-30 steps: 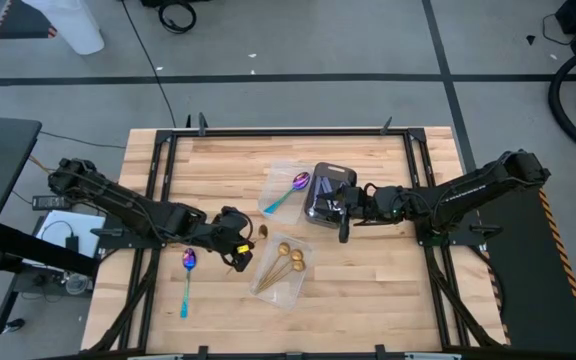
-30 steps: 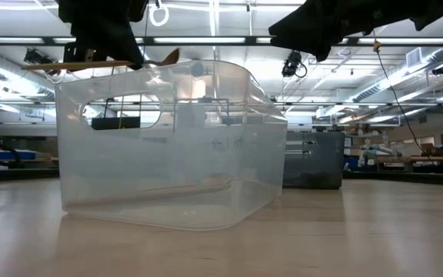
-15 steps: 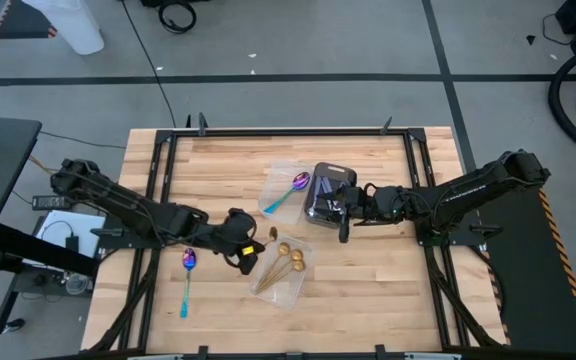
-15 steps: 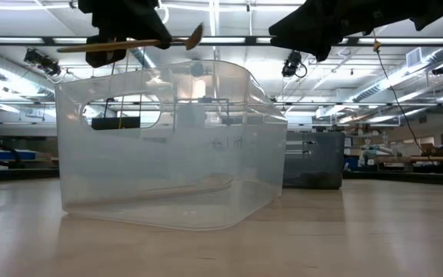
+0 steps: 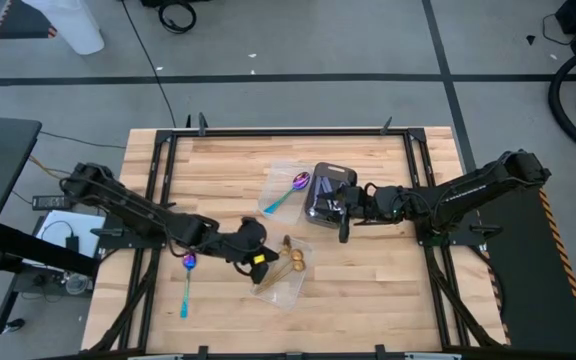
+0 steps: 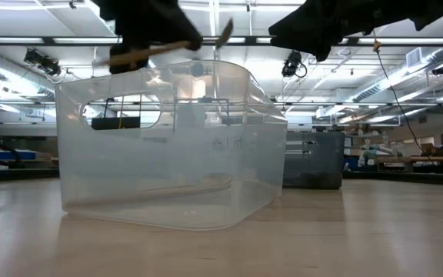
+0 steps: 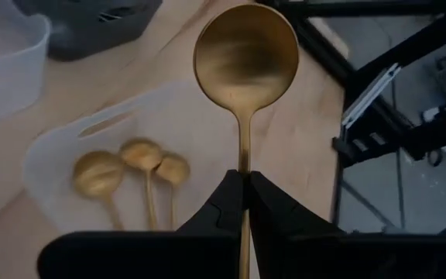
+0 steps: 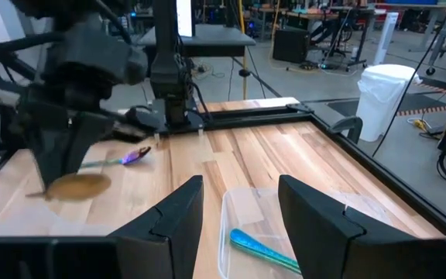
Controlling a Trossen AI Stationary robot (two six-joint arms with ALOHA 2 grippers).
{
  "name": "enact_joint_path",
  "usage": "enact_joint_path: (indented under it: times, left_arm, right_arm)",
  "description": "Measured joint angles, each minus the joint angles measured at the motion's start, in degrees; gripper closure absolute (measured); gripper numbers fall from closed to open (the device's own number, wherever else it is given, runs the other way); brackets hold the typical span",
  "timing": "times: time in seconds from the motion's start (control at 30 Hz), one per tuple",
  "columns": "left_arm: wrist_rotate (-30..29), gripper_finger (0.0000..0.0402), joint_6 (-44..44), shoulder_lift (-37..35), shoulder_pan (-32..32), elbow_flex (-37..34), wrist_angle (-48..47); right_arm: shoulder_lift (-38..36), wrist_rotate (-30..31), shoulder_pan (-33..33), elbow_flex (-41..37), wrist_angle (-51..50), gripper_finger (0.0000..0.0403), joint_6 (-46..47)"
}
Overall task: Sort silverware by color (type)
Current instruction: Put the gold spoon into the bottom transparent bin
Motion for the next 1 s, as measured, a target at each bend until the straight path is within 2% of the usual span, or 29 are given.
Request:
enact_joint_path:
  times: [0.27, 1.0]
  left_arm:
    - [0.20, 0.0386, 3.53, 5.60, 0.00, 0.06, 4.87]
    - [1.03, 0.0384, 4.19, 19.55, -0.59, 0.07, 7.74]
  right_arm:
    - [0.00, 0.01, 0.01, -0.02, -0.13, 0.0224, -0.02]
    - [0.00, 0.00, 0.01, -0.02, -0.13, 0.0224, 0.00]
